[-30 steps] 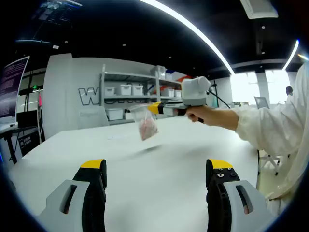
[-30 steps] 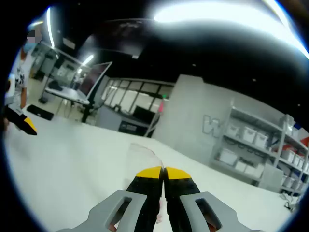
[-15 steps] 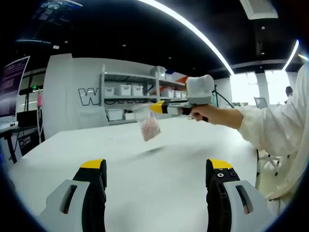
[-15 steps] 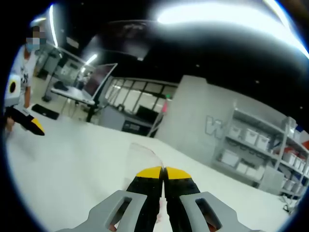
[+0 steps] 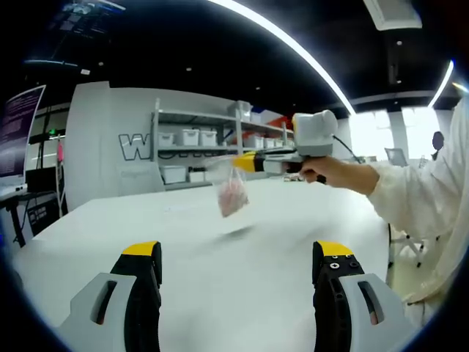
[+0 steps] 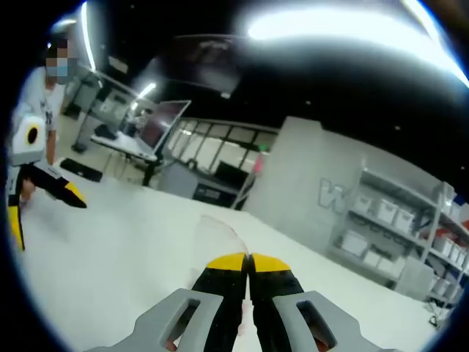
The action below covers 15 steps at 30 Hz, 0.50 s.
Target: Open the resealable bag by pulling the two sides of the seal apart until the entire bag opening is separated and visibly accessible.
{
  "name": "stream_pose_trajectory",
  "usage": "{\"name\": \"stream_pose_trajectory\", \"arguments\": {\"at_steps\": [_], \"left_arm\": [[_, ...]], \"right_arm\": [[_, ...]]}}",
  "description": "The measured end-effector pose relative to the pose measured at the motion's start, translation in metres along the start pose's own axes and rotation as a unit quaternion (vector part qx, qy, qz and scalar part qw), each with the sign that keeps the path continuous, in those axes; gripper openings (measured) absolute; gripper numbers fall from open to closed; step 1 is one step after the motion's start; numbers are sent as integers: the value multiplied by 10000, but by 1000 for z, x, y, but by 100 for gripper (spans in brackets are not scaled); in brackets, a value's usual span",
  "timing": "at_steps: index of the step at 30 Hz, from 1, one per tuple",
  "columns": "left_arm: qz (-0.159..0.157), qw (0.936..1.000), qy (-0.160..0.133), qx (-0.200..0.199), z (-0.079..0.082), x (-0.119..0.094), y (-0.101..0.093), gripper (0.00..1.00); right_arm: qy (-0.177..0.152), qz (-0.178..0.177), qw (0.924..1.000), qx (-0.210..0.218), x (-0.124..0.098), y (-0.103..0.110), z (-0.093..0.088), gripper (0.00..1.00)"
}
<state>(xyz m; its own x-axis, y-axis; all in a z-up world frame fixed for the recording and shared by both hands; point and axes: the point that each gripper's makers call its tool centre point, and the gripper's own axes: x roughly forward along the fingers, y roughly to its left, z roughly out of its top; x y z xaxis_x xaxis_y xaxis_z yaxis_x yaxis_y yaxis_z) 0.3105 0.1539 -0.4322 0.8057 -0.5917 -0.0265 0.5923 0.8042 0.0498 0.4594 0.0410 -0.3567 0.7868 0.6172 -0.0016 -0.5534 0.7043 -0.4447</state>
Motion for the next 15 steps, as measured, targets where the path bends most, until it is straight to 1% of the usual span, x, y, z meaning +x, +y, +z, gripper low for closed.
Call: {"name": "stream_pose_trajectory", "arguments": {"at_steps": [6,15], "left_arm": [[9,10000,8,-17,0,-3,2,83],[-3,10000,4,-44,-2,-2,0,83]], "right_arm": [[29,138,9999,-54,-14,13,3,0],[109,288,9994,-176,-33,22,4,0]]}}
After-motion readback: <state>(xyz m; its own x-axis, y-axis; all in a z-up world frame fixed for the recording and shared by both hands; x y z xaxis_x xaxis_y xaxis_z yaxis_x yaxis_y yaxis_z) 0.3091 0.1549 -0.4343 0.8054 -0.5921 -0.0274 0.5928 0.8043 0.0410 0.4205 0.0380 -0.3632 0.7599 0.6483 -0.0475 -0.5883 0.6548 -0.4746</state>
